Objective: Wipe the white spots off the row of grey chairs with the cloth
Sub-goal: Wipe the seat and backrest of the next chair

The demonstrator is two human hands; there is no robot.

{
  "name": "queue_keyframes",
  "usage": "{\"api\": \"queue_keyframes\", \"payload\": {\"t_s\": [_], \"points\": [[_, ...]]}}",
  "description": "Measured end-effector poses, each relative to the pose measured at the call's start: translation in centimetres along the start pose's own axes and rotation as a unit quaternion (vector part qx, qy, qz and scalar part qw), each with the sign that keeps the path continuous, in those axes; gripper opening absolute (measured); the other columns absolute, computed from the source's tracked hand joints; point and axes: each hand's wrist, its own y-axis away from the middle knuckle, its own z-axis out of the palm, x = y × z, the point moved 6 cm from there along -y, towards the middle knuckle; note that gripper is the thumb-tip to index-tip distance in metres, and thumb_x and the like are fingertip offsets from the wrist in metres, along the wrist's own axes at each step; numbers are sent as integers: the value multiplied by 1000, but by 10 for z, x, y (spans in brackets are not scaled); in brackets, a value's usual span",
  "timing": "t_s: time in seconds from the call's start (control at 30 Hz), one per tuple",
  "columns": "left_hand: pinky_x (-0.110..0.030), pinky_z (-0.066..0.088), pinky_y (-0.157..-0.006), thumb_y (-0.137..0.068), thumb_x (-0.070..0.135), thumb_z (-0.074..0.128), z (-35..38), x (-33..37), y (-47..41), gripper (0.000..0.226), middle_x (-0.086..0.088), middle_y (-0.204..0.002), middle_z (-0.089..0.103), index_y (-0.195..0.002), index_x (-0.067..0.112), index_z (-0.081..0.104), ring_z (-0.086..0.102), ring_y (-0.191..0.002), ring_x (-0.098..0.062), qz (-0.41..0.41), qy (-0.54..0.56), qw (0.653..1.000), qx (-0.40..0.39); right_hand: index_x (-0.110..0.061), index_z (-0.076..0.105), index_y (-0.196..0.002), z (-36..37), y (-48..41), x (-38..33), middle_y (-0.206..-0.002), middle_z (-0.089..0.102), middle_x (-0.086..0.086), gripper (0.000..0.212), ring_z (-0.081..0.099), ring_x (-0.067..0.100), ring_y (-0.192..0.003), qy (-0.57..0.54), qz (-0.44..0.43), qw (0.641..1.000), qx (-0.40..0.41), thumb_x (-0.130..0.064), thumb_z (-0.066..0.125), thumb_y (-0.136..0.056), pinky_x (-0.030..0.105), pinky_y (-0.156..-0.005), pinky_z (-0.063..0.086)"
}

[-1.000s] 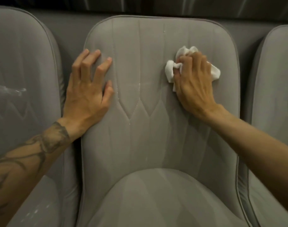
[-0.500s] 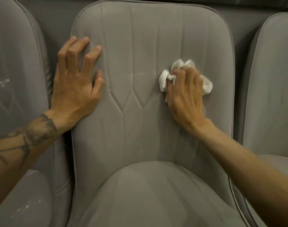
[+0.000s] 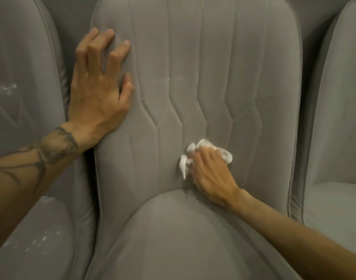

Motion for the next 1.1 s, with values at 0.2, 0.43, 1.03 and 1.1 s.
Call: {"api": "queue_keyframes", "payload": {"t_s": [0.2,0.43,1.03,1.1], "points": [[-35,17,-128,-101,22,52,-1,0,2,52,-24,-158,39,-151,8,46,32,-150,-45,1,-4,1000,4,-13,57,-105,-8,-11,26,-104,52,8,10,51,29,-92,-51,9,998,33,-19,50,-102,46,-80,41],[-34,17,-126,-101,23,51,-2,2,1,52,-23,-159,39,-151,8,46,32,-151,-45,0,-9,1000,2,-10,53,-122,31,36,-9,-113,52,10,23,53,32,-97,-31,-118,988,-99,-19,46,-102,43,-81,42],[-23,15,-123,-100,26,51,1,-3,1,52,-21,-159,40,-150,10,48,32,-151,-42,-6,1,1000,7,-4,52,-121,-80,-92,53,-113,53,17,25,46,29,-101,-26,150,955,255,-20,44,-104,40,-92,36],[-33,24,-122,-100,26,51,1,-3,1,52,-20,-159,40,-150,11,47,32,-151,-41,-8,1,1000,6,-4,52,-121,-85,-103,52,-118,53,18,27,47,31,-108,-45,232,922,305,-21,40,-104,40,-100,36]]}}
